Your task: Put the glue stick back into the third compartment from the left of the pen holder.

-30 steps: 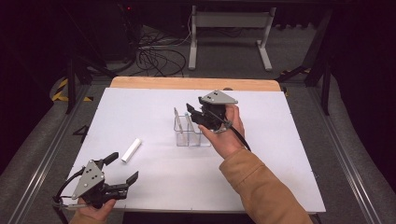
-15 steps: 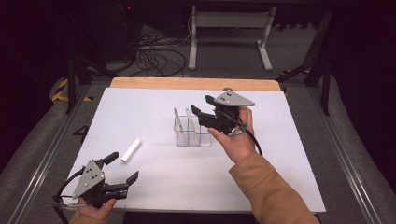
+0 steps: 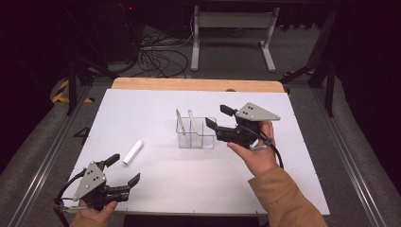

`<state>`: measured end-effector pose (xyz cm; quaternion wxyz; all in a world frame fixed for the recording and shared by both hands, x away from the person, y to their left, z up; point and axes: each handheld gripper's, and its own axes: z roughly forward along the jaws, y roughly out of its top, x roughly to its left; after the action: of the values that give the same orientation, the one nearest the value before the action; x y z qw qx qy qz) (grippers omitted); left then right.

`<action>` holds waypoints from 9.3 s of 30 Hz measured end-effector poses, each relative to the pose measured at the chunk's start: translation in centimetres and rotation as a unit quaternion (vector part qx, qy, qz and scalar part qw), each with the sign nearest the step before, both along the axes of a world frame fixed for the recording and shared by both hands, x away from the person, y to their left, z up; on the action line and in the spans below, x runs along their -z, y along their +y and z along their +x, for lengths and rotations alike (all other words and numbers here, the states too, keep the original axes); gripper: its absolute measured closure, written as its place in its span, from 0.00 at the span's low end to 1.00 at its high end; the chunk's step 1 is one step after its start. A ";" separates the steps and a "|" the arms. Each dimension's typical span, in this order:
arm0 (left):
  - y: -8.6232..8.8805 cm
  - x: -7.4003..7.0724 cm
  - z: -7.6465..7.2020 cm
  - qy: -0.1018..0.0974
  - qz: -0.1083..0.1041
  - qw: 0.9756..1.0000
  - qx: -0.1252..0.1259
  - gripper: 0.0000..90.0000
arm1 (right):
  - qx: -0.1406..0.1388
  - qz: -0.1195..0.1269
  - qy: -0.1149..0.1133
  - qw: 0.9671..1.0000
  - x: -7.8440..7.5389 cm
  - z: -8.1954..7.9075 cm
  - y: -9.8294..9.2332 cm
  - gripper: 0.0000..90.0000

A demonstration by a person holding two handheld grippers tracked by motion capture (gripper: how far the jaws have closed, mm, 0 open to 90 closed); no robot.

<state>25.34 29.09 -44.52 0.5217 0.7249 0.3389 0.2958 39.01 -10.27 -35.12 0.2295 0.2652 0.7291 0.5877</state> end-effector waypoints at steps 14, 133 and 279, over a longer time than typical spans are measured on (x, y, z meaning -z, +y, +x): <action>0.0 -0.2 0.1 0.004 -0.003 1.000 -0.001 0.11 | -0.002 -0.015 0.016 1.000 4.1 -1.7 -5.3 0.33; -0.6 1.2 16.4 0.383 0.184 0.903 -0.067 0.64 | 0.013 0.017 0.074 0.997 7.6 -3.6 -9.6 0.27; -17.2 -6.1 18.3 0.064 -0.026 0.986 0.150 0.75 | 0.005 0.002 0.065 0.998 7.6 -3.9 -9.1 0.29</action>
<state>43.65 11.89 -38.46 0.5557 0.7712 0.2670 0.1585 35.13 -19.39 -42.73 0.1840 0.3071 0.7397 0.5698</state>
